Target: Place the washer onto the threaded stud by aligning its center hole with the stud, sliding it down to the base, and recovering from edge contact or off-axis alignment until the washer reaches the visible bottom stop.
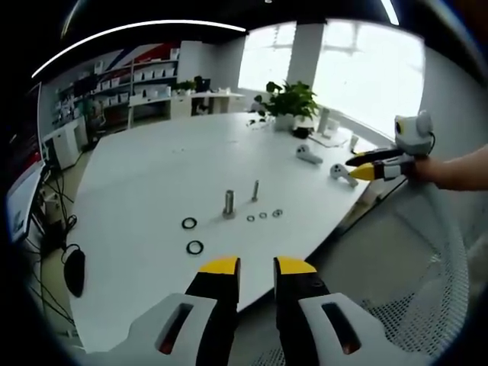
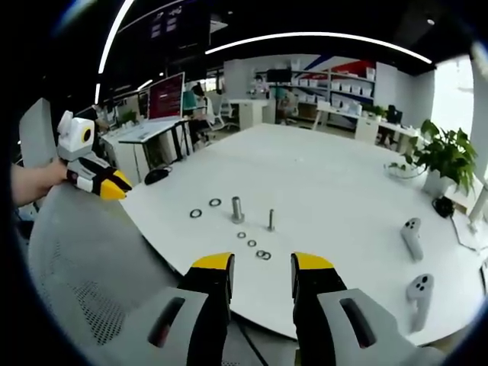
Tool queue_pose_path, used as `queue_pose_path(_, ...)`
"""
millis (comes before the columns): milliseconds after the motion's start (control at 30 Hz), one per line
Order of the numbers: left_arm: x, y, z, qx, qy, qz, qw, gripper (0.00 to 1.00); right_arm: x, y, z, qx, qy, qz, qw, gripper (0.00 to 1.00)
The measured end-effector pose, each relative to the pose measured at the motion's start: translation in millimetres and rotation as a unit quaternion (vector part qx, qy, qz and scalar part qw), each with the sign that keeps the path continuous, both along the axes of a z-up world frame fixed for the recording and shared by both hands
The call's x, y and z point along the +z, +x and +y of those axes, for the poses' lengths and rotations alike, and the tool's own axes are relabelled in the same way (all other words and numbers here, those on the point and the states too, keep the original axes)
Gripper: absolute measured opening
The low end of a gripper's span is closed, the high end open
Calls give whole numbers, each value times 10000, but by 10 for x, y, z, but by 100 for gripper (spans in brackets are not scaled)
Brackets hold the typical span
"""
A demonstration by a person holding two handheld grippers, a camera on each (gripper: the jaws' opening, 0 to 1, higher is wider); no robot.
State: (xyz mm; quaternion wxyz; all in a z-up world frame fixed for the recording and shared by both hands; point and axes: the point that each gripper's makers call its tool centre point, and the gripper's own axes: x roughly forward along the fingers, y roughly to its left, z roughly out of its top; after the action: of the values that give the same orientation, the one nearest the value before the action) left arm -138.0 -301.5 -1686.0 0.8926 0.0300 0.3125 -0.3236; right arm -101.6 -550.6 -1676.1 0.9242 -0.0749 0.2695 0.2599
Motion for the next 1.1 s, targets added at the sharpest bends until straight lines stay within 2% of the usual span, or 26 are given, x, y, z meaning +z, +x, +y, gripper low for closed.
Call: queue_pose_path(1100, 19, 42, 30, 137, -20, -38, 9999, 13, -21, -12, 5, 35, -29, 50, 10000, 31)
